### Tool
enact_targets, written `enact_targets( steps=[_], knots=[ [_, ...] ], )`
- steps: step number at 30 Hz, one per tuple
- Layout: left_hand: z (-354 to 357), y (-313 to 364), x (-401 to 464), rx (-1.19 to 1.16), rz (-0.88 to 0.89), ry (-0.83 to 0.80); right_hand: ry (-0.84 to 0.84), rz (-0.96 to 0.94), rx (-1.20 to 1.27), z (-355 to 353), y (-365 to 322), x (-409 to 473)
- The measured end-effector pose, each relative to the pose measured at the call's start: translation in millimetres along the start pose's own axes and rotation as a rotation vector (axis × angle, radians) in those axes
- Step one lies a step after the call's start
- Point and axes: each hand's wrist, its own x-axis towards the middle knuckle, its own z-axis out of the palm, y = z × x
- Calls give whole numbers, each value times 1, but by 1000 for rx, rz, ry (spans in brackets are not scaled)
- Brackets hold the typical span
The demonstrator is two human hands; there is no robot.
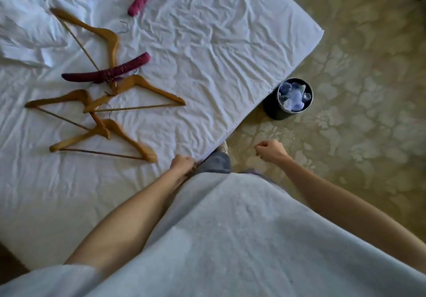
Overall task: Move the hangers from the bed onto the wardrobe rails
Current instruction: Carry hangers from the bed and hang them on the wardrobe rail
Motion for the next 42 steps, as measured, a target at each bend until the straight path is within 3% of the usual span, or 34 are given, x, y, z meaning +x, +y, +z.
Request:
enact_targets(
  steps=[6,10,15,21,28,34,42],
  knots=[
    [-15,139,10,-160,152,1,10,118,-88,-77,7,41],
    [-20,172,24,-259,112,31,-48,127,-178,-110,-6,75],
    [-16,177,38,-408,-39,88,-169,-2,-334,-138,-55,129],
    [-26,205,46,-593,-170,179,-303,-216,-407,-149,-156,179],
    [-110,276,95,-793,-71,333,-362,-457,-277,-122,-313,227],
    [-197,286,162,-838,-62,440,-380,-515,-218,-87,-429,279],
    [-287,293,265,-863,-127,497,-349,-478,-176,-40,-533,353]
  ],
)
